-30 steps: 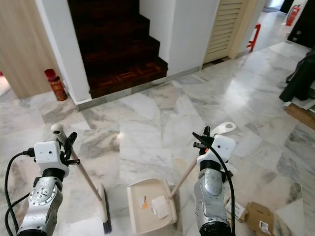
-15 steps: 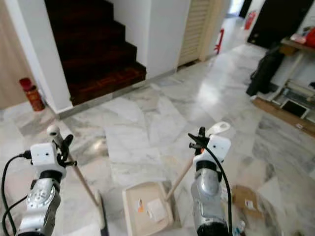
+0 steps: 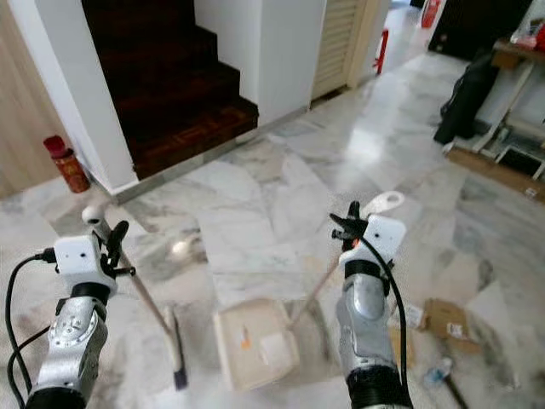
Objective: Sweep floor
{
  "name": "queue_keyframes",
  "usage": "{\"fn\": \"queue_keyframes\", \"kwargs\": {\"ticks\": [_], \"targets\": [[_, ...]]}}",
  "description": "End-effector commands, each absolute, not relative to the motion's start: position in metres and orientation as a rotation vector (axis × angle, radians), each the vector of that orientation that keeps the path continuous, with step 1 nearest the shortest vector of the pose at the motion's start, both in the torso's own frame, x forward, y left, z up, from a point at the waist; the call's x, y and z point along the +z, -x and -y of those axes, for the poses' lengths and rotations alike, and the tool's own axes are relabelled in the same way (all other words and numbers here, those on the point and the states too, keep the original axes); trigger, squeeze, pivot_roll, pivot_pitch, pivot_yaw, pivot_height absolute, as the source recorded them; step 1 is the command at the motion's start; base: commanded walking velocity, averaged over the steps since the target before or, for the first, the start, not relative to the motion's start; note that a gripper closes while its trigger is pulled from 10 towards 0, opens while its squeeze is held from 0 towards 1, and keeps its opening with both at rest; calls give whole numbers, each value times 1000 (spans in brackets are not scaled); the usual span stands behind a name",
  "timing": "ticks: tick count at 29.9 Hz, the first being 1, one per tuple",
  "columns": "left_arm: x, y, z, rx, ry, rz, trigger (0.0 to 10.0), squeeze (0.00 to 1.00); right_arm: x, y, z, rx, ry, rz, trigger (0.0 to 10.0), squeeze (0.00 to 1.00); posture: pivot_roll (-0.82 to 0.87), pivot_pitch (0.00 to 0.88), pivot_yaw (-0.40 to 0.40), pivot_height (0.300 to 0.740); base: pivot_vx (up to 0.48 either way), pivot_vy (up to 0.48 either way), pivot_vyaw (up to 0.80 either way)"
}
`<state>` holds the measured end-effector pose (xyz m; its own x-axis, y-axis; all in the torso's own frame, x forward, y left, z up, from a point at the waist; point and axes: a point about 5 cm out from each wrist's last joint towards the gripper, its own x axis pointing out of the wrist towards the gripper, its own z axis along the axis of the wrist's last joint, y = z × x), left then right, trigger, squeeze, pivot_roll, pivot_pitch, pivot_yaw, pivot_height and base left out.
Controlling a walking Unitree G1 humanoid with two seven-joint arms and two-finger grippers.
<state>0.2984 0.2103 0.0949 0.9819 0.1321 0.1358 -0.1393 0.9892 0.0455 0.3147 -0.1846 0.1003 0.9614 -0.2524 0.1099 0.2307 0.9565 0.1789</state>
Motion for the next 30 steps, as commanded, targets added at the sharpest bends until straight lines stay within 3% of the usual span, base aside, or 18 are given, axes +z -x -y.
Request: {"fn": "queue_keyframes", "kwargs": {"ticks": [1,8,30], "targets": [[101,-302,-214,131,-64,156,10000,0,108,-317,188,-251,-155,167,10000,0,-45,0,-1,740,0,281,0],[103,-304,-212,96,-74,152,10000,0,105,-309,197,-304,-147,172,10000,0,-62,0,39,740,0,281,0],[102,-286,-215,81,-81,152,10000,0,105,-296,201,-323,-140,176,10000,0,-9,0,25,740,0,280,0]]}}
